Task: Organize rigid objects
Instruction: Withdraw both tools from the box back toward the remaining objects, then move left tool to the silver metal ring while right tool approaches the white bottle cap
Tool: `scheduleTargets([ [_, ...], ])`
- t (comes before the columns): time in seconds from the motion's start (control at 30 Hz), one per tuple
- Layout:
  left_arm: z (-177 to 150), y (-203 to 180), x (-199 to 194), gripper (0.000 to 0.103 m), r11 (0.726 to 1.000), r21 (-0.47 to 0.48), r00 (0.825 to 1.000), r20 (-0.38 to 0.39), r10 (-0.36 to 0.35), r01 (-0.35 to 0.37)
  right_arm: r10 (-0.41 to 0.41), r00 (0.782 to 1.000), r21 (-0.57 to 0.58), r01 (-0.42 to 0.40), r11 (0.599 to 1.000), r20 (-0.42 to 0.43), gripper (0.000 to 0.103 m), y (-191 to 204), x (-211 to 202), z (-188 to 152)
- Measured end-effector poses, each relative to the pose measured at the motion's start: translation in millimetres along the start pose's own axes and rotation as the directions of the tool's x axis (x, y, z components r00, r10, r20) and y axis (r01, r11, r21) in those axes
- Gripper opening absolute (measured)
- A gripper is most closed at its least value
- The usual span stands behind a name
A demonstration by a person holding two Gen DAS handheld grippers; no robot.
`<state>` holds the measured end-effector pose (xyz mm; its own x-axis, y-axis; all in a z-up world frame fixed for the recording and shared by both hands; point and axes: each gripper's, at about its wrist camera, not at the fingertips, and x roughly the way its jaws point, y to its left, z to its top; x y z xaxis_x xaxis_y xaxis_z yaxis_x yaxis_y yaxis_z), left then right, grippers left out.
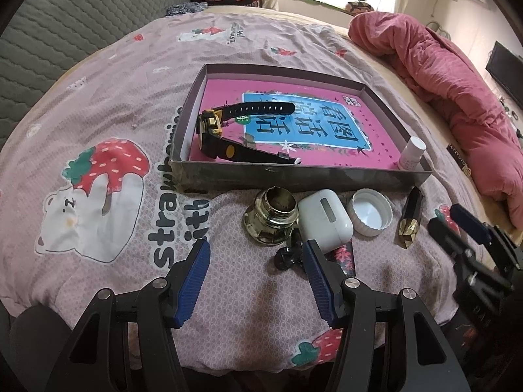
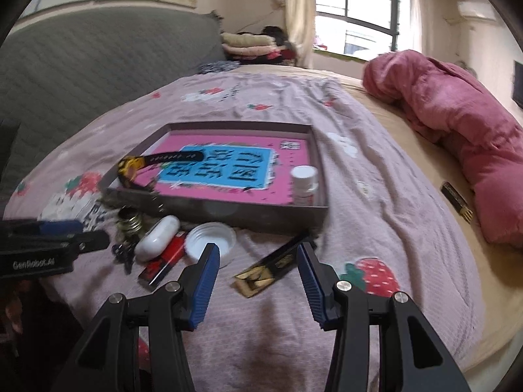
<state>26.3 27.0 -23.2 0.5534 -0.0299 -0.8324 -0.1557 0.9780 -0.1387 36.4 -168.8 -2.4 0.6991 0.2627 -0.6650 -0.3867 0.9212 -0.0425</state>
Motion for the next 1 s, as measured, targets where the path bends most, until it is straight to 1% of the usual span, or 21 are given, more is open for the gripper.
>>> scheduleTargets([
  [0.13,0.3,-0.1,2.8,0.060,1.000,-0.002,1.000,-0.002,-0.004,0.004,0.025,1.000,-0.061,-0.026,0.998,-0.013,0.049,14.5,4.9,-2.0],
  [0.37,2.3,3.1,8.6,0.060,1.000,-0.012,1.000,-0.005,-0.011,0.011,0.050,0.997,-0.108,-0.056,0.993,-0.054,0.049,28.1,21.9,-4.4],
  [0.6,5.8,5.7,18.0,0.060,1.000,-0.029,1.000,-0.013,-0.012,0.012,0.052,0.997,-0.122,-0.060,0.991,-0.063,0.049,30.3,30.7,-4.8],
  [1.0,10.5,4.2,35.3,0.060,1.000,-0.027,1.000,-0.022,-0.010,0.010,0.050,0.997,-0.131,-0.058,0.990,-0.064,0.049,28.1,38.1,-5.6],
])
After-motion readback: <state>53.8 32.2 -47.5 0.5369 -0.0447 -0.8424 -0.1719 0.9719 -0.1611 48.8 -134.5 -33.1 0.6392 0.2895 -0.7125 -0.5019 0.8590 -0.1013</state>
